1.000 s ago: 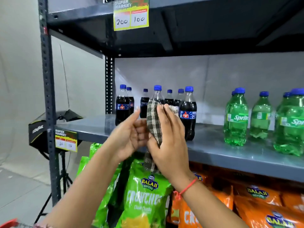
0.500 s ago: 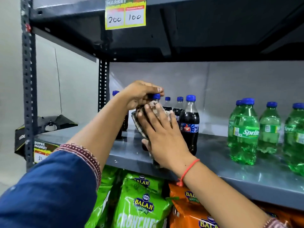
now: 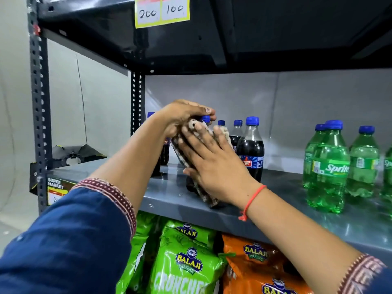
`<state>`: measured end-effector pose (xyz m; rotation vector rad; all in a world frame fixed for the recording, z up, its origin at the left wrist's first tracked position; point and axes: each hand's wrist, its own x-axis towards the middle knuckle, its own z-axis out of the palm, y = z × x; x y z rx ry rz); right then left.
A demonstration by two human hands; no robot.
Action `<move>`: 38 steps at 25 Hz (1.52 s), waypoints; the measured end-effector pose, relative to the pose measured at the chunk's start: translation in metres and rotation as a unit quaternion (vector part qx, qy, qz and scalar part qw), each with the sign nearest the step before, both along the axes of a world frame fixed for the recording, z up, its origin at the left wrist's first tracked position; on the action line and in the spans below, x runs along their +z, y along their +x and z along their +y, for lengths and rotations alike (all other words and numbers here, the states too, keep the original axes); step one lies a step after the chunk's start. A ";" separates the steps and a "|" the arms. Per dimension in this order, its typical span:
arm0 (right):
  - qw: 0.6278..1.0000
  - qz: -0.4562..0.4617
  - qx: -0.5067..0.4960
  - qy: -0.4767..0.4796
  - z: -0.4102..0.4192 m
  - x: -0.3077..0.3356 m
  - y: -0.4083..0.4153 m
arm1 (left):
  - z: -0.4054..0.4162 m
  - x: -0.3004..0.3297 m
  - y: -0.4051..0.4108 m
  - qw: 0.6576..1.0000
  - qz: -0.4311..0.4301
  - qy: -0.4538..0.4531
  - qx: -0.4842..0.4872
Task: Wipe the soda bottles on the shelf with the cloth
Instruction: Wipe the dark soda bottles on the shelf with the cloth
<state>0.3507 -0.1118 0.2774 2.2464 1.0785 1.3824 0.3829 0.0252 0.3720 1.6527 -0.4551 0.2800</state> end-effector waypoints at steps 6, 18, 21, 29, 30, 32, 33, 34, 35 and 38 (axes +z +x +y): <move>0.999 -0.012 0.023 -0.043 -0.004 0.007 0.005 | -0.003 0.000 -0.004 1.000 0.005 -0.006 0.011; 0.986 -0.045 -0.002 -0.161 -0.010 0.018 0.008 | -0.004 0.003 -0.012 1.000 0.017 0.009 0.016; 0.976 -0.057 -0.002 -0.208 -0.011 0.017 0.011 | -0.005 0.003 -0.013 1.000 0.014 0.015 0.019; 0.988 -0.105 -0.013 -0.111 -0.012 0.017 0.009 | -0.005 0.002 -0.015 0.999 0.027 -0.018 0.001; 0.987 -0.108 -0.008 -0.115 -0.014 0.020 0.009 | -0.005 0.002 -0.015 0.999 0.030 -0.023 -0.002; 0.977 -0.138 -0.013 -0.160 -0.017 0.019 0.009 | -0.005 0.003 -0.014 1.000 0.025 -0.002 0.007; 0.974 -0.150 -0.009 -0.167 -0.019 0.018 0.010 | -0.004 0.003 -0.013 1.000 0.023 0.004 0.010; 0.980 -0.133 0.010 -0.151 -0.020 0.016 0.010 | -0.004 0.004 -0.013 1.000 0.026 0.002 0.008; 0.985 -0.103 0.023 -0.135 -0.020 0.016 0.010 | -0.004 0.004 -0.012 1.000 0.030 -0.005 0.006; 0.977 -0.124 0.011 -0.176 -0.020 0.011 0.011 | -0.003 0.003 -0.012 1.000 0.021 0.008 0.012</move>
